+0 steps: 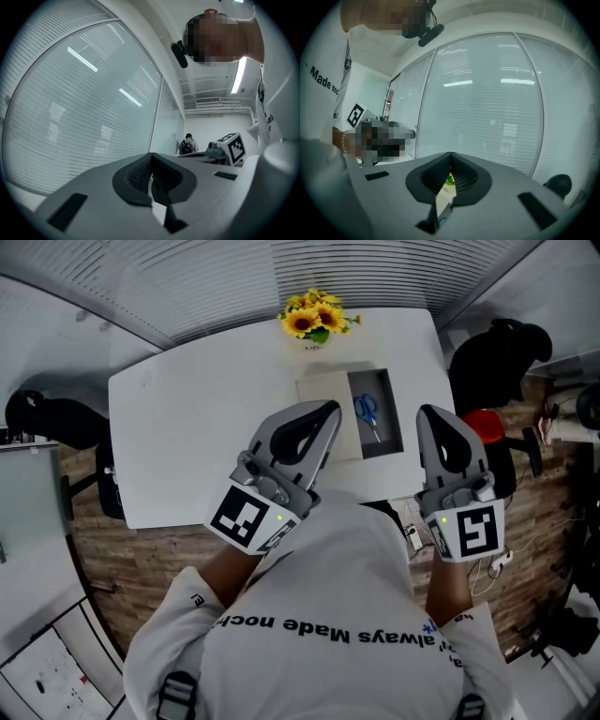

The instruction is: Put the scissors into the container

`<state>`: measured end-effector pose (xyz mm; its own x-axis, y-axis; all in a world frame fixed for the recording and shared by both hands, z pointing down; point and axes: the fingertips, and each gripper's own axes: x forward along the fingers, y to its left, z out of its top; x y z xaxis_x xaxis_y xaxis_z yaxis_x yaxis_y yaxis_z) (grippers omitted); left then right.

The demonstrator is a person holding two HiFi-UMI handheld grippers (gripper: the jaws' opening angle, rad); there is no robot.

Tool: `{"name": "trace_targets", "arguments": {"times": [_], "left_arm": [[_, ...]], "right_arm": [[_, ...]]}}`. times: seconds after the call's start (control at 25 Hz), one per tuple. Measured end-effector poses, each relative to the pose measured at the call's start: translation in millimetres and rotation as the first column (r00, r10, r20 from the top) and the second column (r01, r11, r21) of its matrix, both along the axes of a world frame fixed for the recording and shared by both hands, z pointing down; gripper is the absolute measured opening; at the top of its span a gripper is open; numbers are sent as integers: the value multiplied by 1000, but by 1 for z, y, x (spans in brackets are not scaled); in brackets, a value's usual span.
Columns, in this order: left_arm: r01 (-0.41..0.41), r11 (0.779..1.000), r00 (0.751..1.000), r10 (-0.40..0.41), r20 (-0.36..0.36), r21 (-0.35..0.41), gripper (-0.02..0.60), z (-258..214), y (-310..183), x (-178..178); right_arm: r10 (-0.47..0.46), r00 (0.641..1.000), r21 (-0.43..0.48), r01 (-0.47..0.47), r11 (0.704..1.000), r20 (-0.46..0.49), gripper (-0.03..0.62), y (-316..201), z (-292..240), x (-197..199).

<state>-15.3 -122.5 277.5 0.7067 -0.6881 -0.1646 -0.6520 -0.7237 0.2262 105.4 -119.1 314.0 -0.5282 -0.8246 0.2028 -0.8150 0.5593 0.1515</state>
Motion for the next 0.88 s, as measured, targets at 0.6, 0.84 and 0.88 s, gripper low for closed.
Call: {"name": "trace_targets", "arguments": {"times": [0.6,0.84,0.88], "left_arm": [[-2,1000,1000,2,-2,7,20,-3,0,0],[-2,1000,1000,2,-1,10,20,-3,1,0],[-2,1000,1000,2,-1,10,20,-3,1,0]], "right_arm": [[4,1000,30,-5,1000,5,6,20,-18,4],[14,1000,28,-14,1000,3,6,22,-19,7],[14,1000,28,-15,1000,2,6,22,-19,7]]}}
